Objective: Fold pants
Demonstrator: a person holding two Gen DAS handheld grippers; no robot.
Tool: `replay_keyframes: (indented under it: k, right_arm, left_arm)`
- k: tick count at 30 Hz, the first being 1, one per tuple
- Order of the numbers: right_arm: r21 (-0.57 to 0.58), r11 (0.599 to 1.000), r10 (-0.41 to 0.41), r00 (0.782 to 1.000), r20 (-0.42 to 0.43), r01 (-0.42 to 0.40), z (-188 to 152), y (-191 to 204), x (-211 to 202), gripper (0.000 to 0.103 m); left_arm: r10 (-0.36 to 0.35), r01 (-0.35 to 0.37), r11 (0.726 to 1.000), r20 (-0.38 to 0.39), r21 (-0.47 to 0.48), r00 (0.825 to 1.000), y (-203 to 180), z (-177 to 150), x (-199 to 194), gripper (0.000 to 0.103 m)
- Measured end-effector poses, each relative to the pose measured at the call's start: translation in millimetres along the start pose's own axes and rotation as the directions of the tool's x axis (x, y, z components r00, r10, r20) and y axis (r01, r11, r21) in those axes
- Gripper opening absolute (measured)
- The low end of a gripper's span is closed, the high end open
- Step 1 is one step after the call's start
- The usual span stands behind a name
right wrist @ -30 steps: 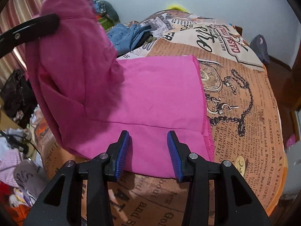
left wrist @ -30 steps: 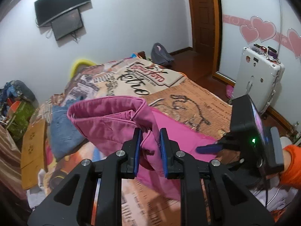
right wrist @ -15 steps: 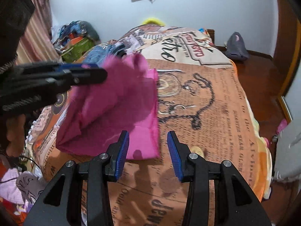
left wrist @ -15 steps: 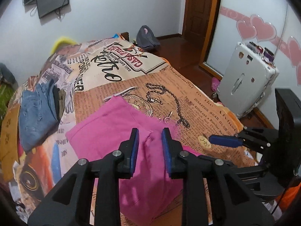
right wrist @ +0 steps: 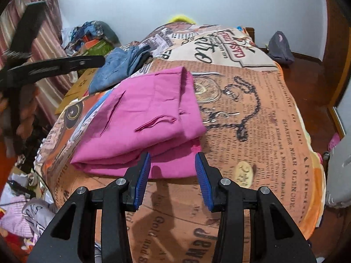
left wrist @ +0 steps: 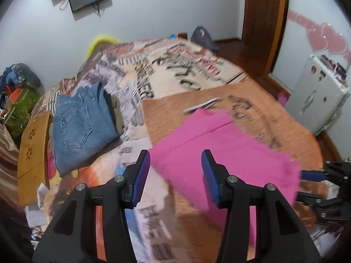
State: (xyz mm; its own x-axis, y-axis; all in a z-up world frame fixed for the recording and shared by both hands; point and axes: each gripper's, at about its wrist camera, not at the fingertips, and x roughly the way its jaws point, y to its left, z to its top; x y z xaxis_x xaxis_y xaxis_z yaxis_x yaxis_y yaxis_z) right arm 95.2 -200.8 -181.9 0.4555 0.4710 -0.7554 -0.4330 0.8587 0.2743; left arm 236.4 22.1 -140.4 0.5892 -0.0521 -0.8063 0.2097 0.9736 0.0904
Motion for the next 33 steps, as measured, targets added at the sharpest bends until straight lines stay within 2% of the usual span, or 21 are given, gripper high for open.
replay_keyframes:
  k: [4, 7, 12, 16, 18, 23, 26, 30, 33]
  right_arm:
    - [-0.006, 1.000, -0.010, 0.999, -0.050, 0.010, -6.2, 4.6, 19.4, 0.041]
    - [0.026, 1.000, -0.010, 0.999, -0.051, 0.011, -8.6, -3.2, 27.3, 0.048]
    - [0.044, 0.998, -0.049, 0.996, -0.070, 0.053, 0.8, -20.8, 33.5, 0.048]
    - [0.026, 0.997, -0.064, 0.994, -0.093, 0.067, 10.6, -33.0, 44.0, 0.052]
    - [0.002, 0.997, -0.078, 0.992, -0.096, 0.079, 15.6, -36.4, 49.8, 0.052]
    - [-0.031, 0.994, -0.104, 0.988, -0.111, 0.101, 33.3, -48.8, 68.9, 0.052]
    - [-0.088, 0.991, -0.111, 0.987, -0.116, 0.102, 46.6, -54.9, 81.4, 0.052]
    - [-0.143, 0.981, -0.148, 0.984, -0.102, 0.132, 65.7, -60.4, 98.4, 0.052]
    - [-0.155, 0.974, -0.183, 0.979, -0.087, 0.168, 77.0, -64.3, 111.6, 0.052]
  left_arm:
    - [-0.015, 0.019, 0.998, -0.070, 0.061, 0.997, 10.8, -1.3, 39.8, 0.048]
    - [-0.005, 0.013, 0.997, -0.111, 0.070, 0.994, 15.4, 0.6, 69.8, 0.048]
    - [-0.037, 0.057, 0.992, -0.177, 0.108, 0.984, 18.7, -1.8, 108.0, 0.050]
    - [-0.060, 0.083, 0.987, -0.164, 0.138, 0.985, 23.6, -12.4, 104.9, 0.050]
    - [-0.065, 0.089, 0.988, -0.186, 0.125, 0.980, 28.5, -16.6, 103.6, 0.051]
    - [-0.134, 0.140, 0.990, -0.228, 0.009, 0.964, 48.4, -35.3, 89.8, 0.050]
    - [-0.154, 0.153, 0.988, -0.231, -0.026, 0.961, 50.8, -49.9, 78.3, 0.050]
    - [-0.174, 0.163, 0.984, -0.204, -0.068, 0.963, 45.2, -65.0, 63.2, 0.046]
    - [-0.193, 0.169, 0.976, -0.190, -0.135, 0.963, 42.5, -69.3, 58.6, 0.043]
